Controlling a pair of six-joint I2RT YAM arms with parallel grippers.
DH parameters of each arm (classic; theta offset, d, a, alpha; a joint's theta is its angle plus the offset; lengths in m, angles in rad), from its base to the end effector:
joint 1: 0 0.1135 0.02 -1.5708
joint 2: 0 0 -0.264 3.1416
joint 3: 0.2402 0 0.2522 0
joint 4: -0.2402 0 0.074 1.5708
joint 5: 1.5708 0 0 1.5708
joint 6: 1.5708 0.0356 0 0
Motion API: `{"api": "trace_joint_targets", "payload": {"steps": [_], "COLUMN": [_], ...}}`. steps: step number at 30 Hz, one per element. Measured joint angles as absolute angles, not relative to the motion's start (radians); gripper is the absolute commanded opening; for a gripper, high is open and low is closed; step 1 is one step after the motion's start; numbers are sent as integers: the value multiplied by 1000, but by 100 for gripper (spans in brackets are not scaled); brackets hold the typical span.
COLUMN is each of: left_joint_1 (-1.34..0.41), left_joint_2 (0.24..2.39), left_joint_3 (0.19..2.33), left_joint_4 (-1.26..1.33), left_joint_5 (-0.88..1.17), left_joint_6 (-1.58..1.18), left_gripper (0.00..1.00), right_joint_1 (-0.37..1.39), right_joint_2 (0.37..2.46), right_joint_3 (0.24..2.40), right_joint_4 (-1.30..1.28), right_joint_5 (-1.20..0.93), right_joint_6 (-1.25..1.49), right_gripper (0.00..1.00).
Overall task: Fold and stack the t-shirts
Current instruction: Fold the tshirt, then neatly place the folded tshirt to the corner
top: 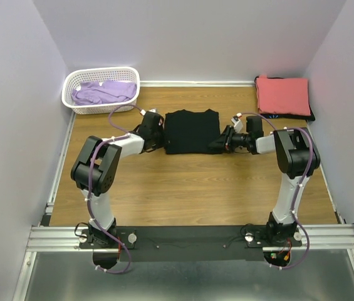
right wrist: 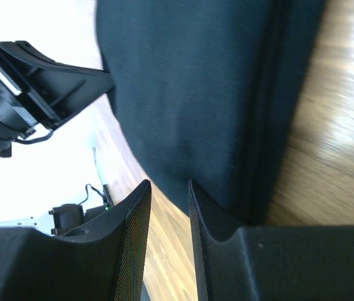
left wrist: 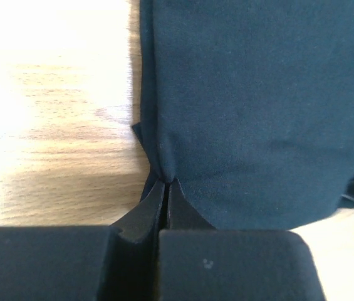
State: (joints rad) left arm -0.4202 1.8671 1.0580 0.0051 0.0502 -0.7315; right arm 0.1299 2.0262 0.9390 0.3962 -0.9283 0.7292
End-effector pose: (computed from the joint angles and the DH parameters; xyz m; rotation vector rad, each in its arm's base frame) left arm 0.3513 -0.1589 0.1512 -0.3567 2.4339 -0.5921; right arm 0.3697 0.0770 0.1009 0.1604 2.3466 1.4907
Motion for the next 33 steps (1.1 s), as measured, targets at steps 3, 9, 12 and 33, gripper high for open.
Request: {"api": "trace_joint_targets", "payload": {"steps": [3, 9, 12, 33], "left_joint_1": [-395, -369, -366, -498], "left_joint_2": [1865, 1851, 1834, 1484], "left_joint_3": [1029, 984, 964, 903], "left_joint_4": [52, 104, 104, -173], "left_joint_5": [104, 152, 158, -103], "left_joint_6": [-753, -776, -778, -654], "left_gripper": [0, 6, 14, 77], "right_joint_1": [130, 130, 130, 130], "right_joint_2": [2047, 2038, 2011, 1435], "right_joint_3": [920, 891, 875, 888], "right_joint_4": [410, 449, 428, -188], "right_joint_5": [-926, -925, -917, -338], "right_joint_6": [735, 747, 738, 469], "right_gripper": [38, 38, 38, 87]}}
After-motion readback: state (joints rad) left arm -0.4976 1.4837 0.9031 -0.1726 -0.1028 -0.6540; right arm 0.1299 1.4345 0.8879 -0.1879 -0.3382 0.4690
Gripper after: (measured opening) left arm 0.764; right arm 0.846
